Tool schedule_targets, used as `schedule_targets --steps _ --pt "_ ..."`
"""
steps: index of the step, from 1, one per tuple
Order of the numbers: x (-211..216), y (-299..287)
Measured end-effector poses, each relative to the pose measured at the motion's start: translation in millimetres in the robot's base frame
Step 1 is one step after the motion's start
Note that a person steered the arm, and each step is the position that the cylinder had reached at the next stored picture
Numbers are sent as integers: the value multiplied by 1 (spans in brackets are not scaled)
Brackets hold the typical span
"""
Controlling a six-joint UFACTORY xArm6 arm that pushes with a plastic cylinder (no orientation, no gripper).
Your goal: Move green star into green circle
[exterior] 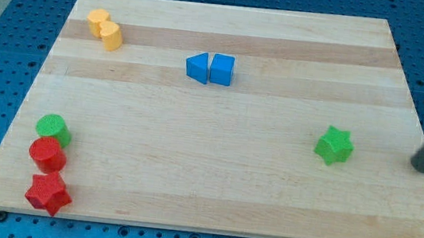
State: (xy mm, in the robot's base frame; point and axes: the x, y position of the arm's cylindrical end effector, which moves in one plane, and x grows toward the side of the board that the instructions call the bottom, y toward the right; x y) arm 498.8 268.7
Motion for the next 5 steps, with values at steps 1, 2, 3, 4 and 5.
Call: schedule_targets --steps 1,2,3,4,5 --pt "0 -7" --pt "0 -33" --pt "0 -72" --pt "0 -109" --pt "0 -148"
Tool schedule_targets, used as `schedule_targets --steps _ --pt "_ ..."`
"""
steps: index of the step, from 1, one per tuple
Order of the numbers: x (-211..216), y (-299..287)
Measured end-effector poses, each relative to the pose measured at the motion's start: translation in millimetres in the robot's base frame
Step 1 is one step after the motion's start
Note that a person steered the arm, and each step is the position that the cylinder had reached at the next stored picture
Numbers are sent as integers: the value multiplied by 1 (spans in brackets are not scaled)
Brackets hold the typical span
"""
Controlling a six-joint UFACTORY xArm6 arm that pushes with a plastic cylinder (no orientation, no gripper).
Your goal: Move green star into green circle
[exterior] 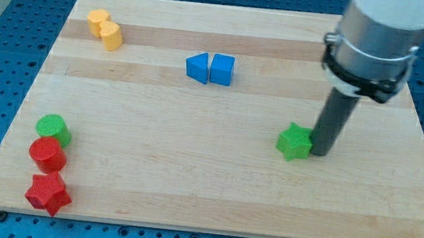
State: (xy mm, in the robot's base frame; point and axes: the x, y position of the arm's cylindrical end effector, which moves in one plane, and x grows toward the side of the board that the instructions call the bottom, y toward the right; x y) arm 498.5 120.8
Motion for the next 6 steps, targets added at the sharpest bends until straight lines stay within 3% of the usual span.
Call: schedule_targets --steps 6 --pt "0 -235"
